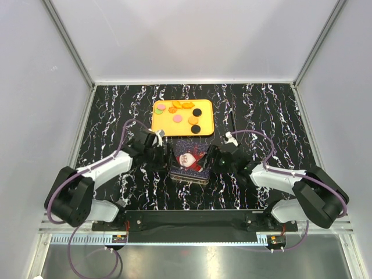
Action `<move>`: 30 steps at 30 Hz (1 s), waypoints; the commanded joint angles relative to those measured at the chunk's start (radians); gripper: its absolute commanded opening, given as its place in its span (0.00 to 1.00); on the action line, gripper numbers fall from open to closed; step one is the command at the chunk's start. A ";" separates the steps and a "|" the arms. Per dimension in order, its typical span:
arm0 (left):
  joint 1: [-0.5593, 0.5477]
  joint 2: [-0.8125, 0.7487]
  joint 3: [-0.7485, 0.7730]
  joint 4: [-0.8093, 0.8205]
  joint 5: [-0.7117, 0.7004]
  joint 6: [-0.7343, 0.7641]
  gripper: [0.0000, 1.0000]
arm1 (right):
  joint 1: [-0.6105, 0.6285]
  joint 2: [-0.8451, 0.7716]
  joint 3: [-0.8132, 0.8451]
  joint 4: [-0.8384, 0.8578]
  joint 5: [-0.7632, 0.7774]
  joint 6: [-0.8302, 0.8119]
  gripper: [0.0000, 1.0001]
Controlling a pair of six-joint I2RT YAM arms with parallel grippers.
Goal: Pack the cookies
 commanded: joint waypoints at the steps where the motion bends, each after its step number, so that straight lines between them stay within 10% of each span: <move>1: 0.019 -0.055 -0.047 0.031 -0.025 0.007 0.84 | 0.034 0.047 -0.009 -0.121 -0.083 -0.005 0.86; 20: 0.047 -0.008 -0.334 0.605 0.273 -0.292 0.81 | 0.034 0.056 -0.020 -0.093 -0.109 -0.001 0.83; 30: 0.045 0.033 -0.287 0.487 0.181 -0.249 0.25 | 0.047 0.079 -0.029 -0.061 -0.112 0.018 0.81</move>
